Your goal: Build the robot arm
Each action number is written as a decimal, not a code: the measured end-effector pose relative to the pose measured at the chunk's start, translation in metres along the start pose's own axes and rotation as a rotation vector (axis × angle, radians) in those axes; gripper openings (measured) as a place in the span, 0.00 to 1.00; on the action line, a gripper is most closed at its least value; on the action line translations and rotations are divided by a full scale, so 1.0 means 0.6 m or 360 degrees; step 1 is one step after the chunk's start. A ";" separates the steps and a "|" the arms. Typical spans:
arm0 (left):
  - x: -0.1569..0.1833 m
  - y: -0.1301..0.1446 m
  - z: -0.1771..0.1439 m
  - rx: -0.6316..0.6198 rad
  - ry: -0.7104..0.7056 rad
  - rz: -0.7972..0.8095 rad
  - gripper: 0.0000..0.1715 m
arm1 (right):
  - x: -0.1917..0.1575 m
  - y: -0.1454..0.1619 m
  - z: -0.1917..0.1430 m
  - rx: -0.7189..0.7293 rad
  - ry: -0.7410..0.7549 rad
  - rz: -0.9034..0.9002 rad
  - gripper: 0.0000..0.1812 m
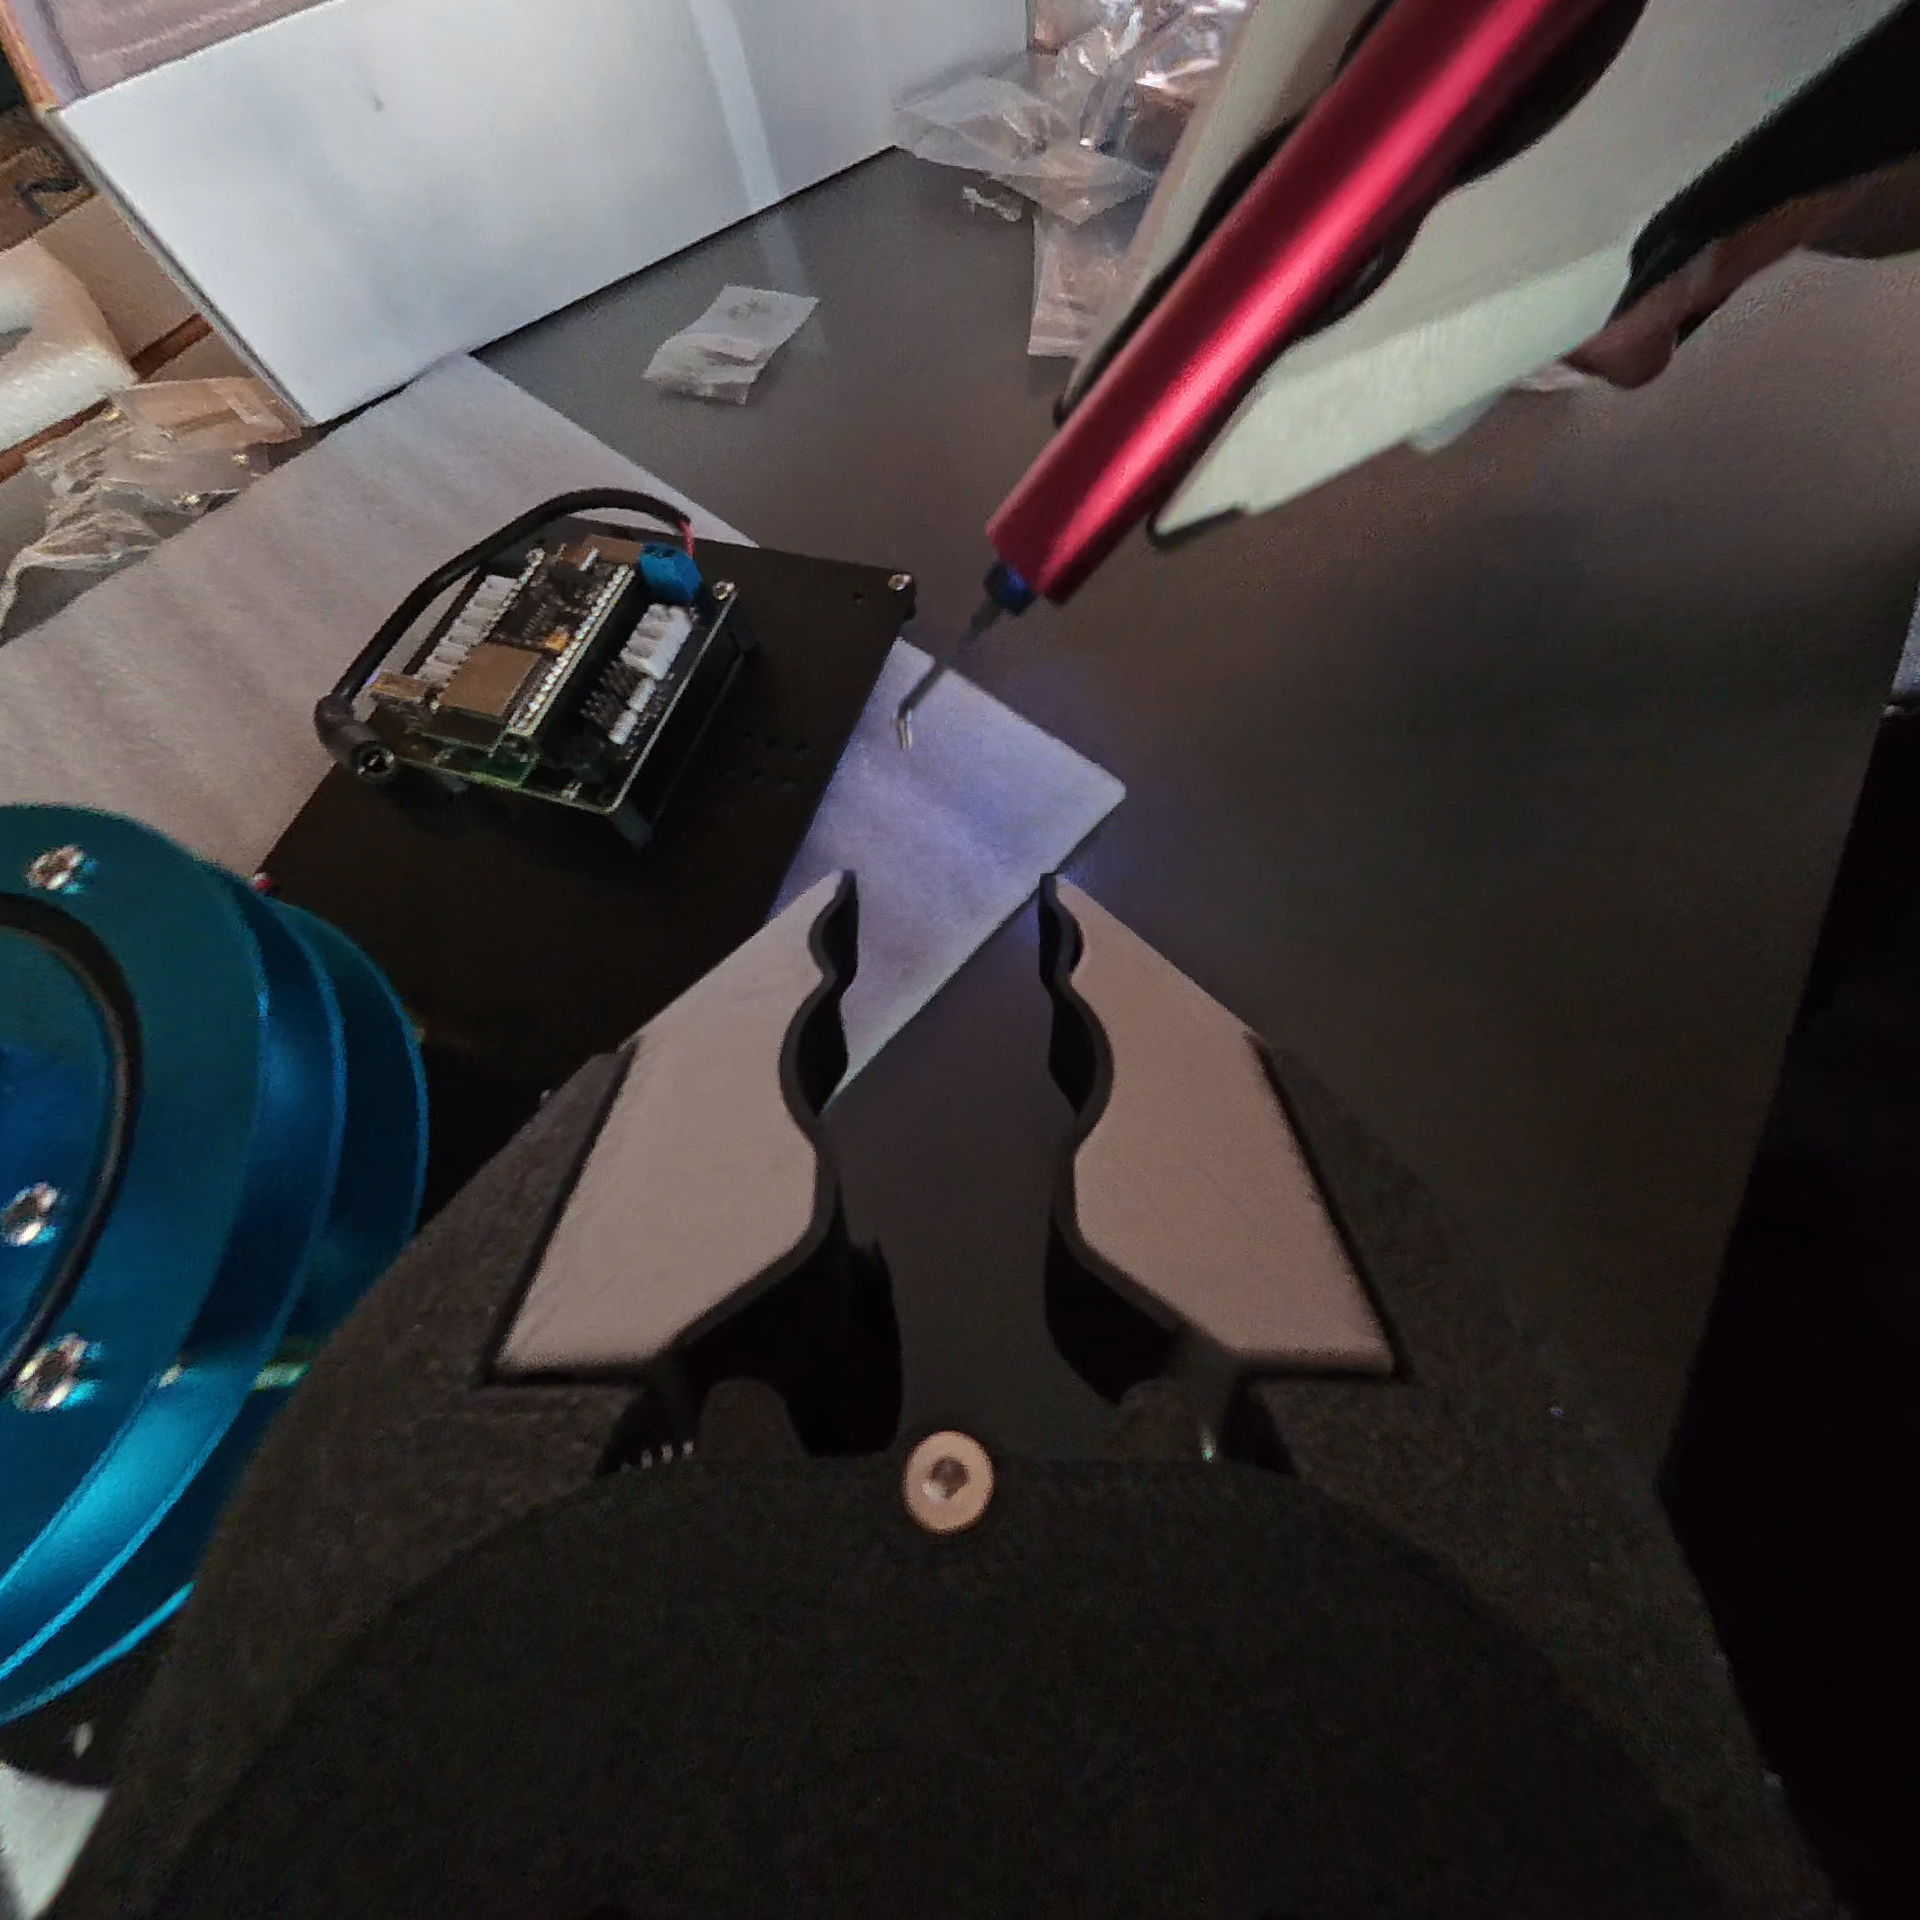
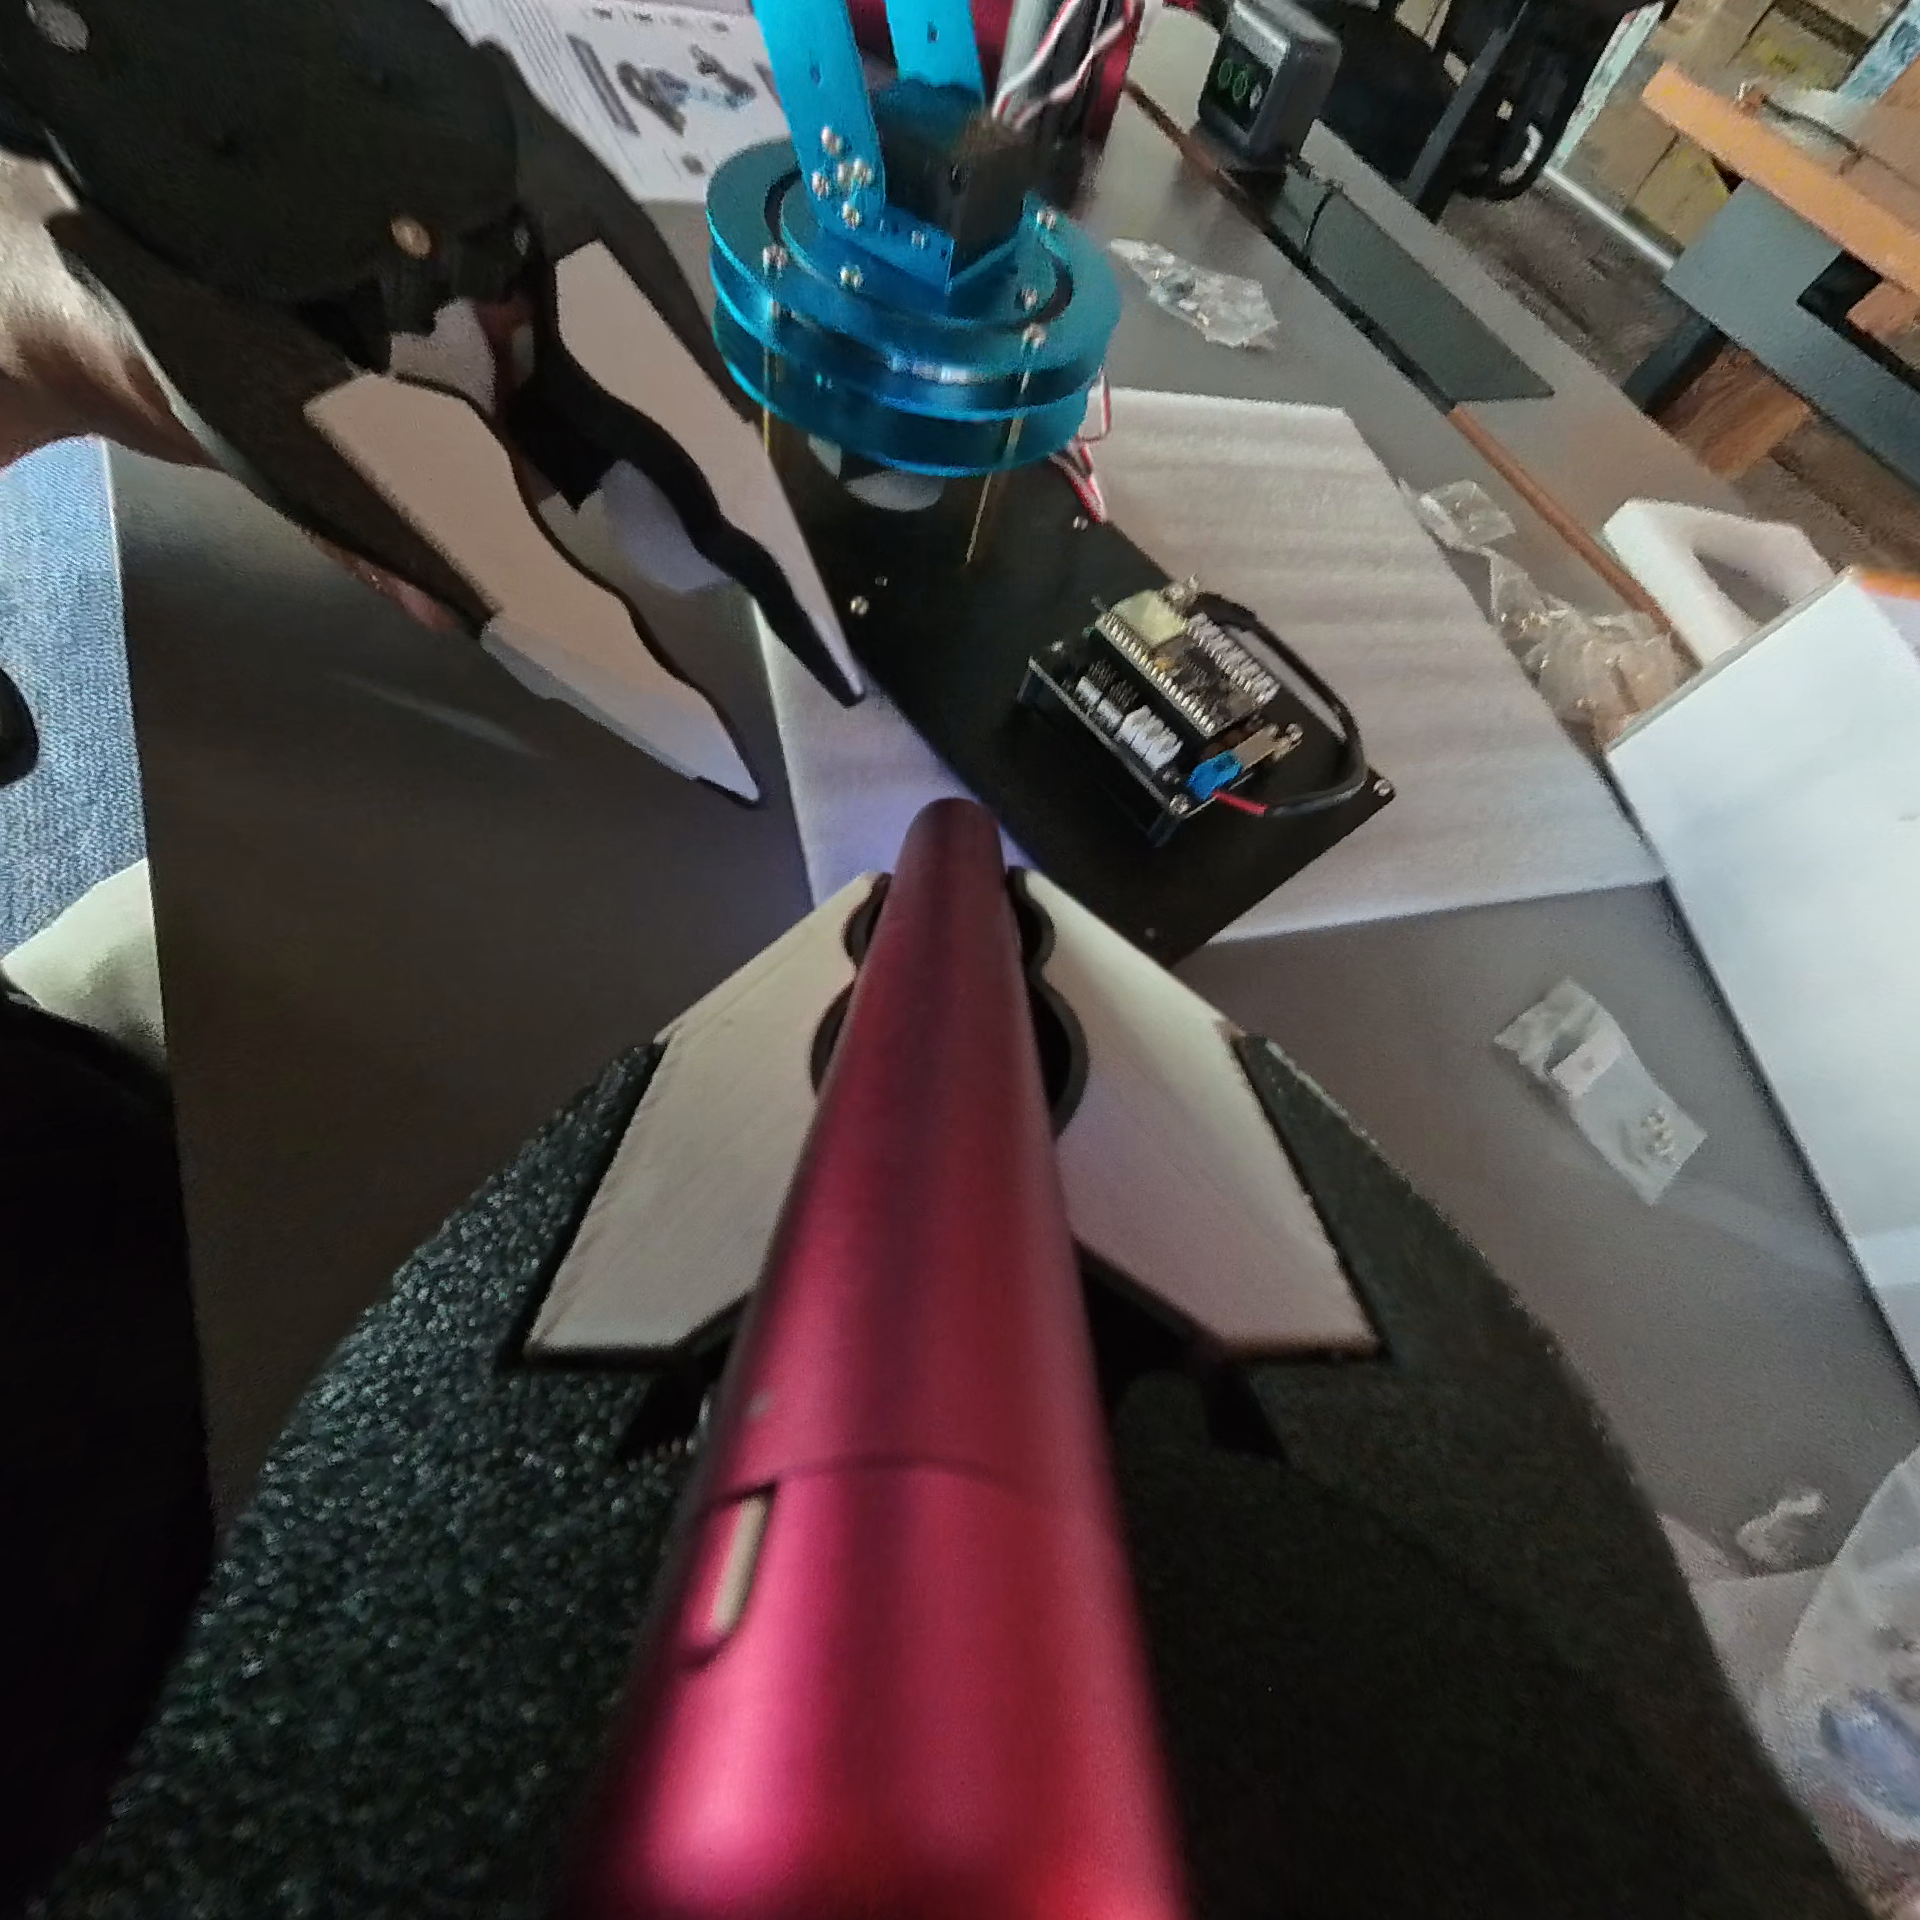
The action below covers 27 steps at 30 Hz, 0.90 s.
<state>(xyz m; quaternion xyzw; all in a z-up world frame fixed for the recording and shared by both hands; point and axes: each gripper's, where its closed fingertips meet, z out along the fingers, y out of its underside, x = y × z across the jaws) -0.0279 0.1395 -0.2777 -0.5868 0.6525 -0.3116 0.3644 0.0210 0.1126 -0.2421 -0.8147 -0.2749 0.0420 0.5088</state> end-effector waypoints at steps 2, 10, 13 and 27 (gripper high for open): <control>-0.009 0.006 -0.010 0.0008 -0.0050 -0.0049 0.20 | 0.013 -0.017 0.001 0.0030 -0.0021 -0.0020 0.12; -0.052 0.040 -0.094 0.0127 -0.0308 -0.0296 0.20 | 0.052 -0.059 0.036 0.0066 -0.0115 -0.0133 0.12; -0.074 0.054 -0.127 0.0172 -0.0424 -0.0346 0.20 | 0.055 -0.061 0.054 0.0040 -0.0144 -0.0185 0.12; -0.060 0.063 -0.141 0.0204 -0.0247 -0.0279 0.20 | 0.112 -0.107 0.094 0.0012 -0.0321 -0.0208 0.12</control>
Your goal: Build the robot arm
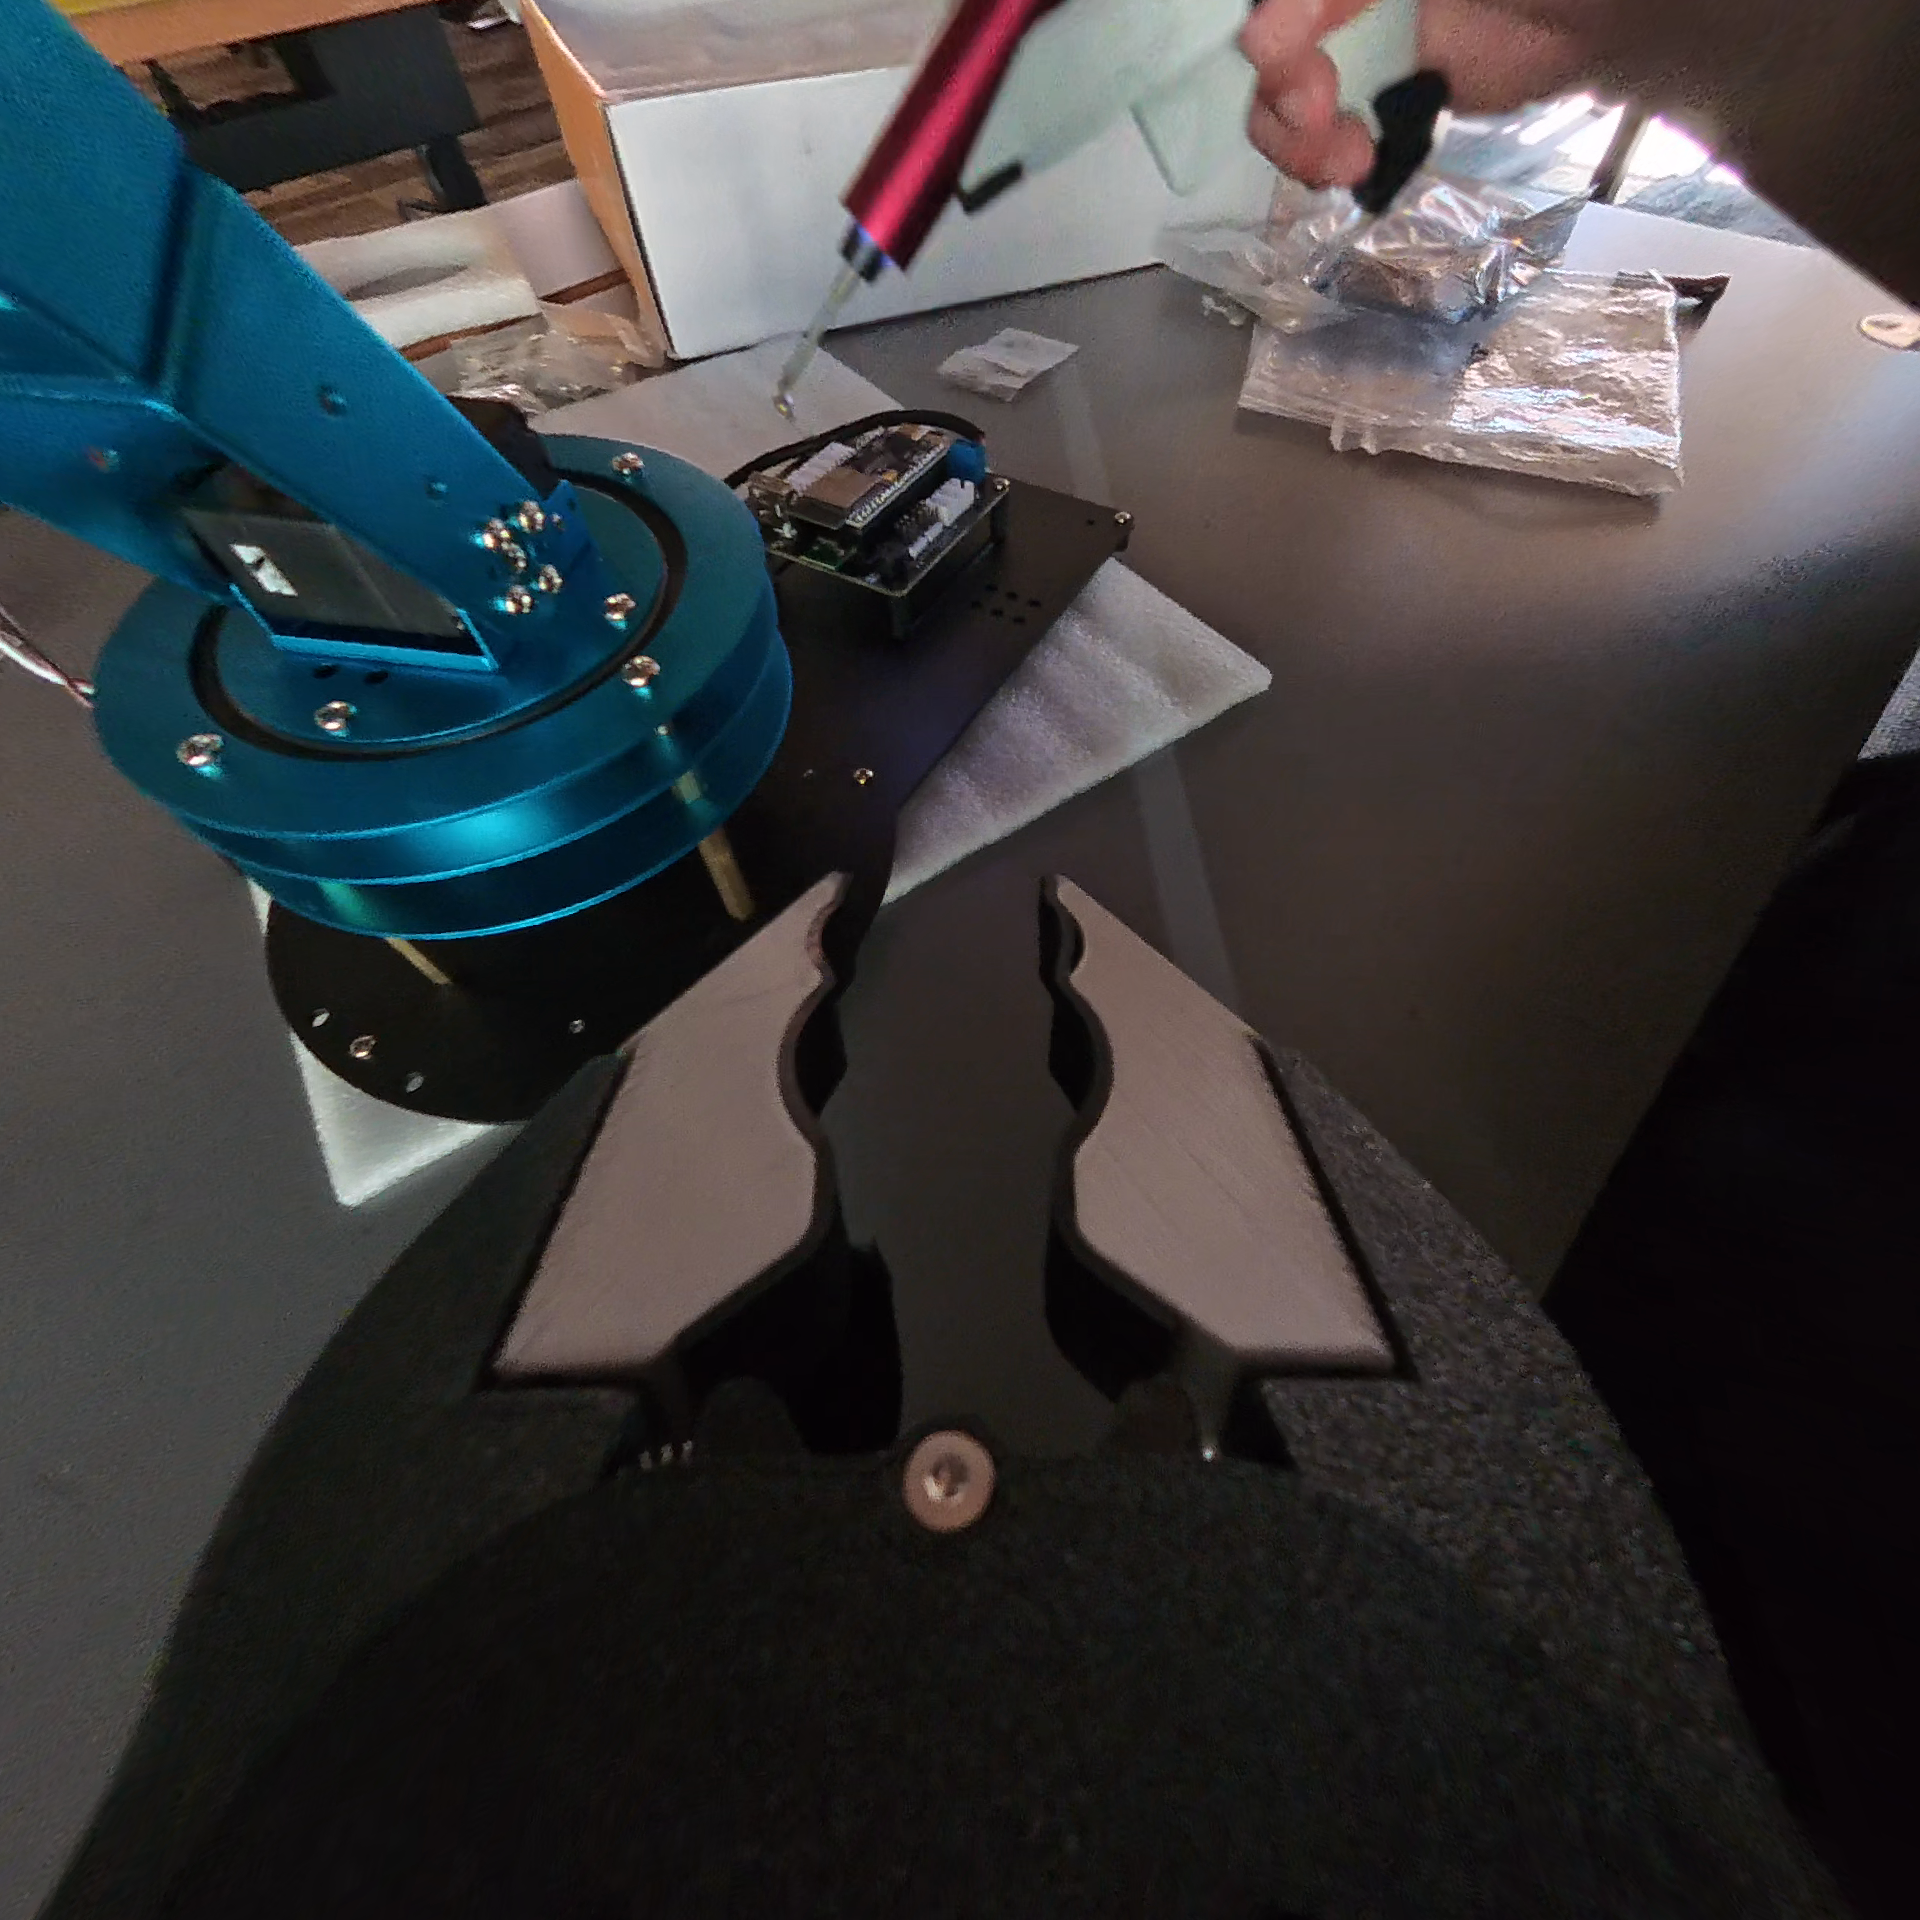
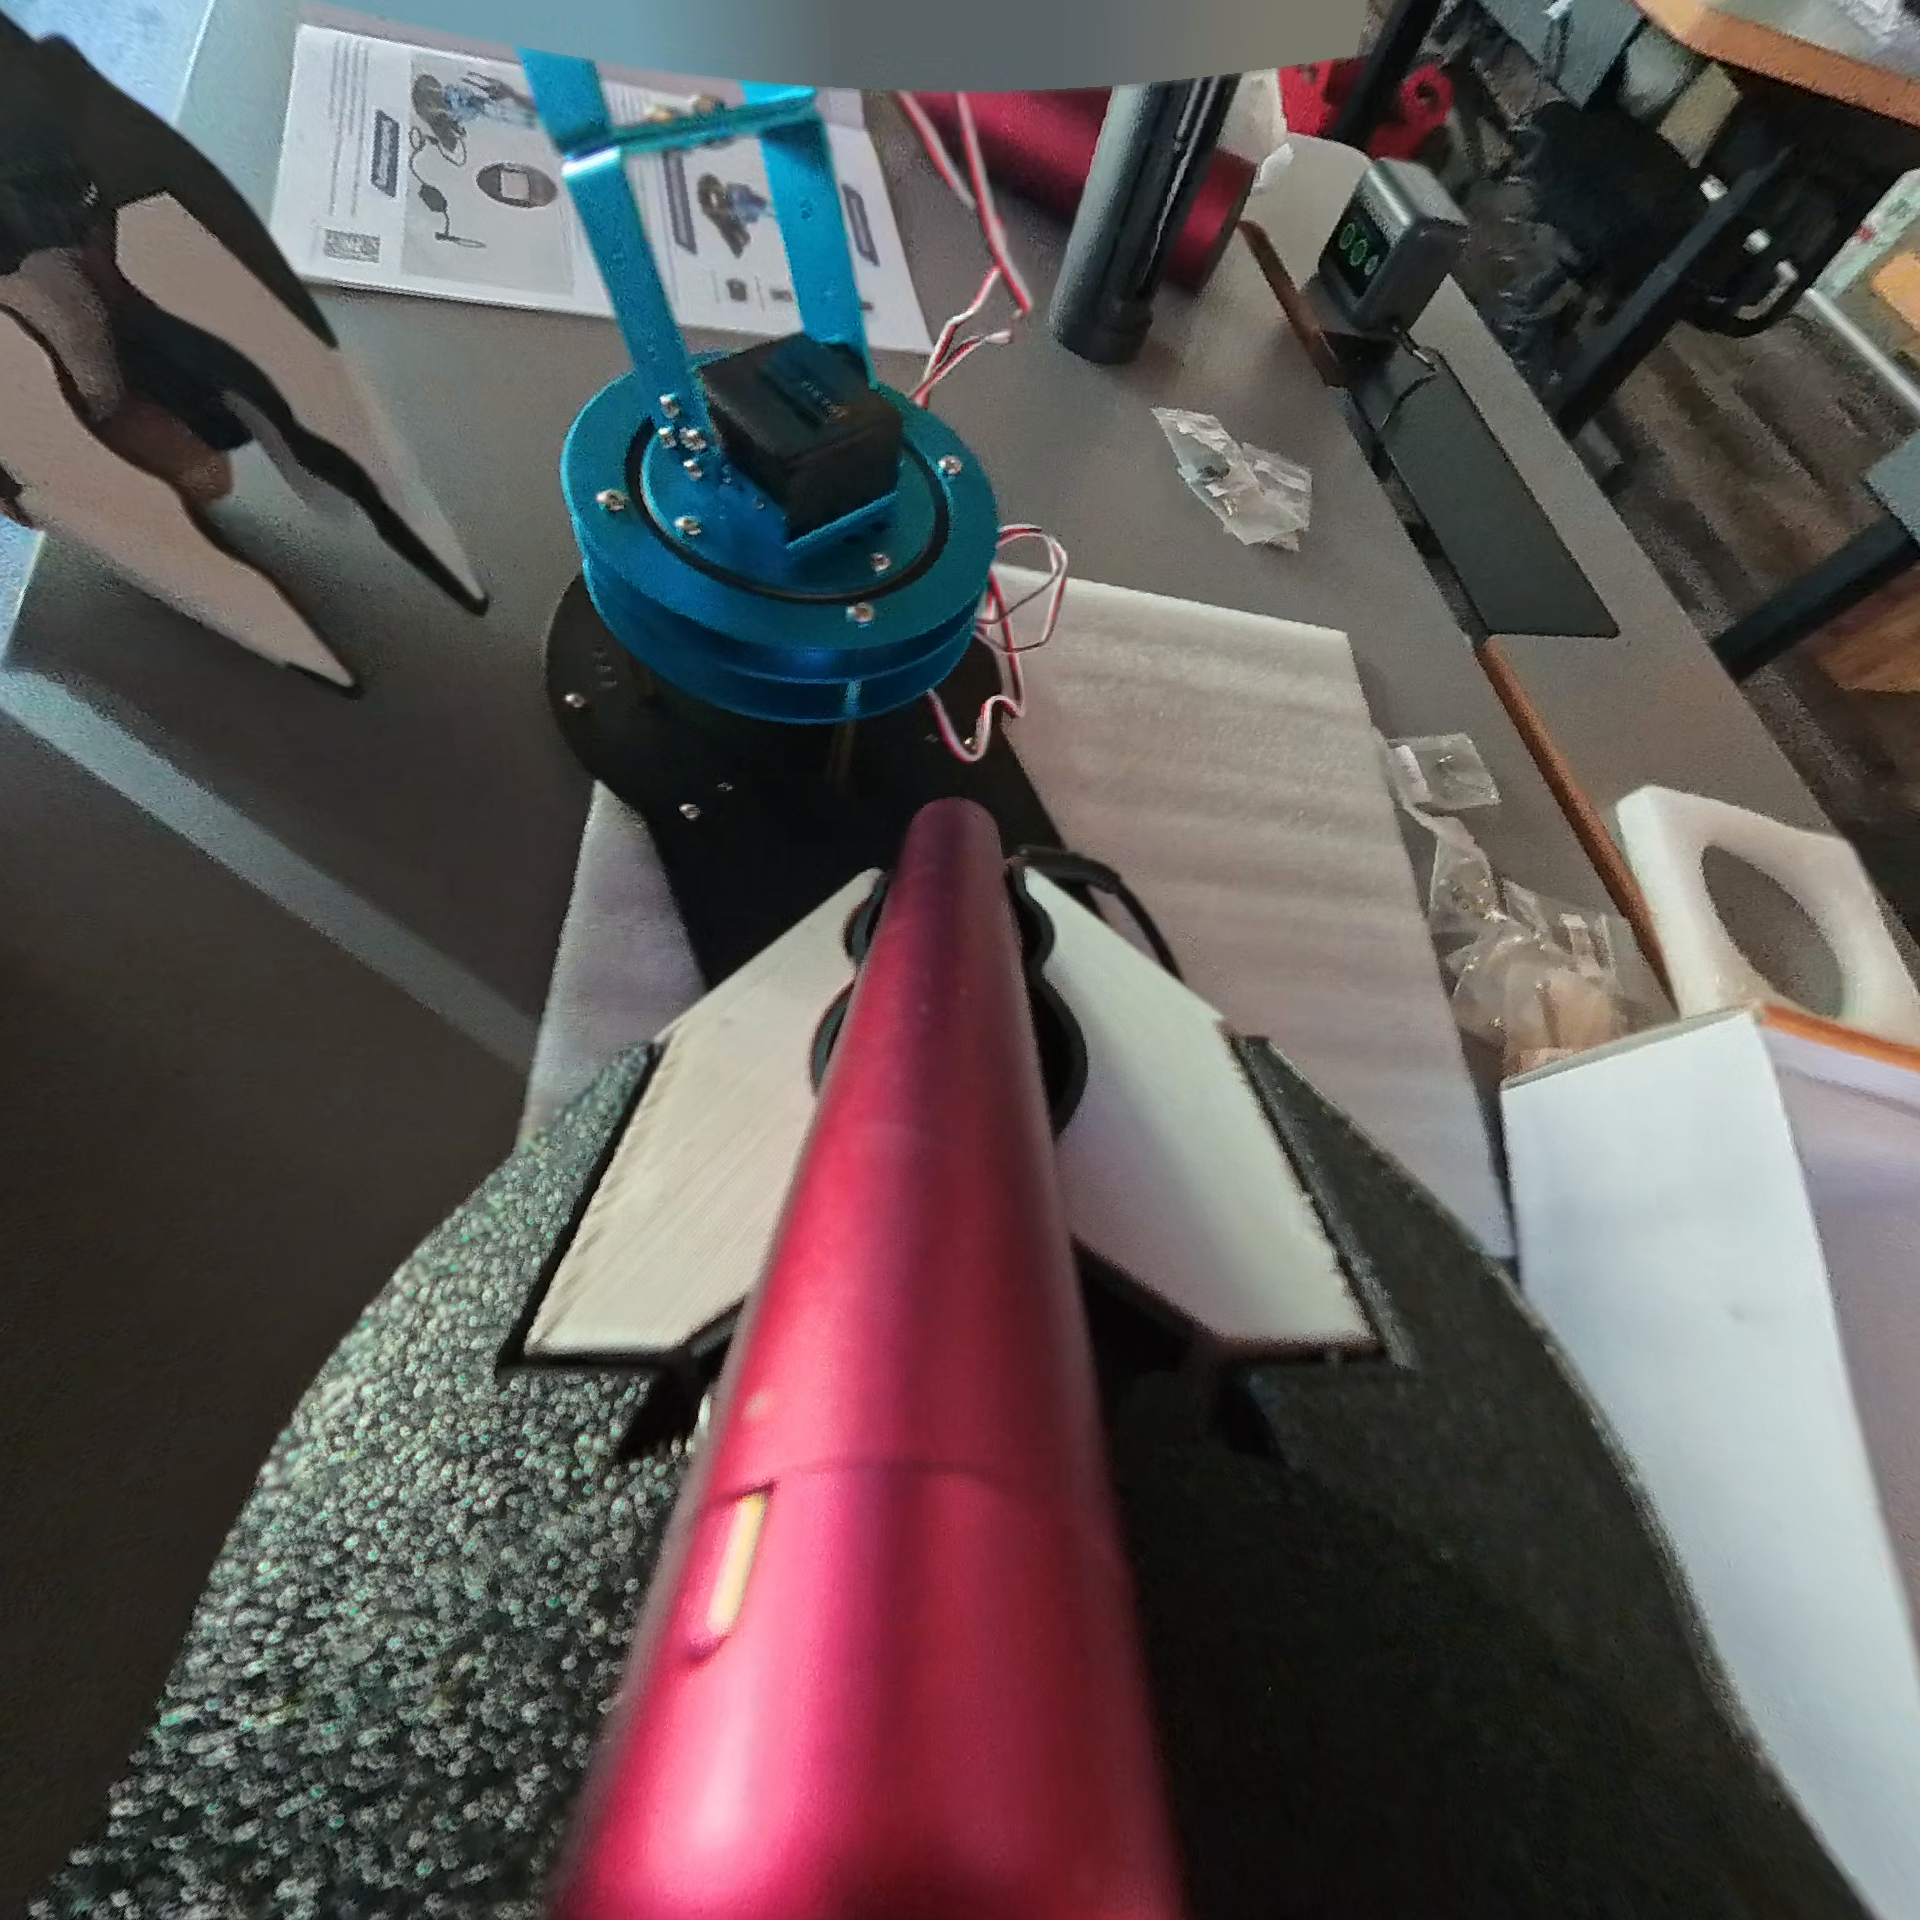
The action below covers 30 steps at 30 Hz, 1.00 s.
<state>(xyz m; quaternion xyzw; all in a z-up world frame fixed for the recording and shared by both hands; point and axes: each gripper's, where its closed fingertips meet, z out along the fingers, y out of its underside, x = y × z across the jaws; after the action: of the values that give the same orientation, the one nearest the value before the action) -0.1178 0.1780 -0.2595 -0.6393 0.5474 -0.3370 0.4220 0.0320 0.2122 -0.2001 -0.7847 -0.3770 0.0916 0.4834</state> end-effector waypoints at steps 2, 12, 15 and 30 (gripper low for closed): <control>0.001 -0.003 0.005 0.0003 0.0016 0.0008 0.20 | 0.023 -0.004 0.004 -0.0018 -0.0107 -0.0011 0.12; 0.015 -0.027 0.042 0.0042 0.0058 -0.0036 0.20 | 0.064 0.014 0.044 -0.0093 -0.0758 -0.0210 0.11; 0.008 -0.028 0.042 0.0052 0.0038 -0.0077 0.19 | 0.071 0.020 0.051 -0.0122 -0.0821 -0.0259 0.11; 0.003 -0.023 0.046 0.0015 0.0071 -0.0161 0.20 | 0.072 0.016 0.056 -0.0228 -0.1025 -0.0327 0.11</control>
<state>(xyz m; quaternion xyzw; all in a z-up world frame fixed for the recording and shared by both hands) -0.0868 0.1818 -0.2584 -0.6566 0.5220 -0.3746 0.3951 0.0500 0.2625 -0.2157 -0.7054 -0.5928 0.2585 0.2899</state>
